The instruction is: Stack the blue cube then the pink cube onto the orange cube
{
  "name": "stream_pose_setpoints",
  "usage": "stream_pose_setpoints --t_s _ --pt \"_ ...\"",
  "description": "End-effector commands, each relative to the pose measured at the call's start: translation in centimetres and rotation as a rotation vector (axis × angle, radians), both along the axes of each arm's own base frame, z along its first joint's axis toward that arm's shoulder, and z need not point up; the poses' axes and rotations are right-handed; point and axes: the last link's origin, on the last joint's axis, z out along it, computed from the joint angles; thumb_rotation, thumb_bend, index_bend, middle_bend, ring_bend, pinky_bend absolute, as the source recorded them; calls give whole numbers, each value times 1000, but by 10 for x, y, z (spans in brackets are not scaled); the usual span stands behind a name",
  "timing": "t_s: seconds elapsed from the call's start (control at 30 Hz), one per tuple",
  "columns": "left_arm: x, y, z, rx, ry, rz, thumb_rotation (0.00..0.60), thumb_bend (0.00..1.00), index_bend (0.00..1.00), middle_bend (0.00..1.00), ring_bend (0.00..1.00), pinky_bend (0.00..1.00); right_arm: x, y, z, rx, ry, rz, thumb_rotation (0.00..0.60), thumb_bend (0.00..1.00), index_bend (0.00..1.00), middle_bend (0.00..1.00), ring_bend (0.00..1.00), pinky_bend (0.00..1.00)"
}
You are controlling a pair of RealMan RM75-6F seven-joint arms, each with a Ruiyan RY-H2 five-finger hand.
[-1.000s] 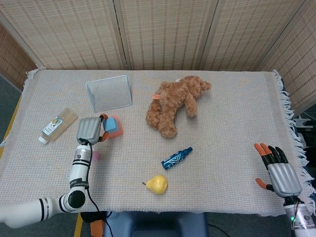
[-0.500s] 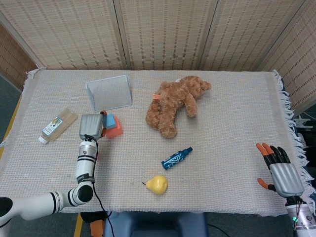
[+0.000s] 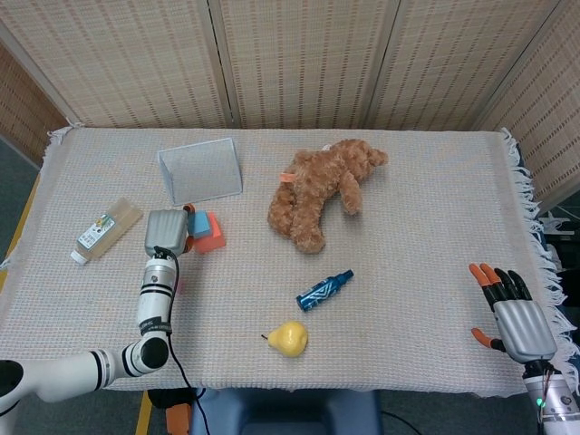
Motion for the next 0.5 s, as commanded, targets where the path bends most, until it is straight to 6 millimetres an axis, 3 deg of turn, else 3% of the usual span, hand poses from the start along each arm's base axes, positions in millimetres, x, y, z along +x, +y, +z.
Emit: stream_pose_setpoints --t_s 0.03,0.5 --pt "-1 0 1 -3 0 1 600 357 474 1000 1000 1000 0 0 0 -2 -1 -2 600 90 0 0 0 0" --pt "0 -1 -2 -20 -12 -3 600 357 281 1000 1000 1000 0 -1 0 -3 -2 -4 600 90 0 0 0 0"
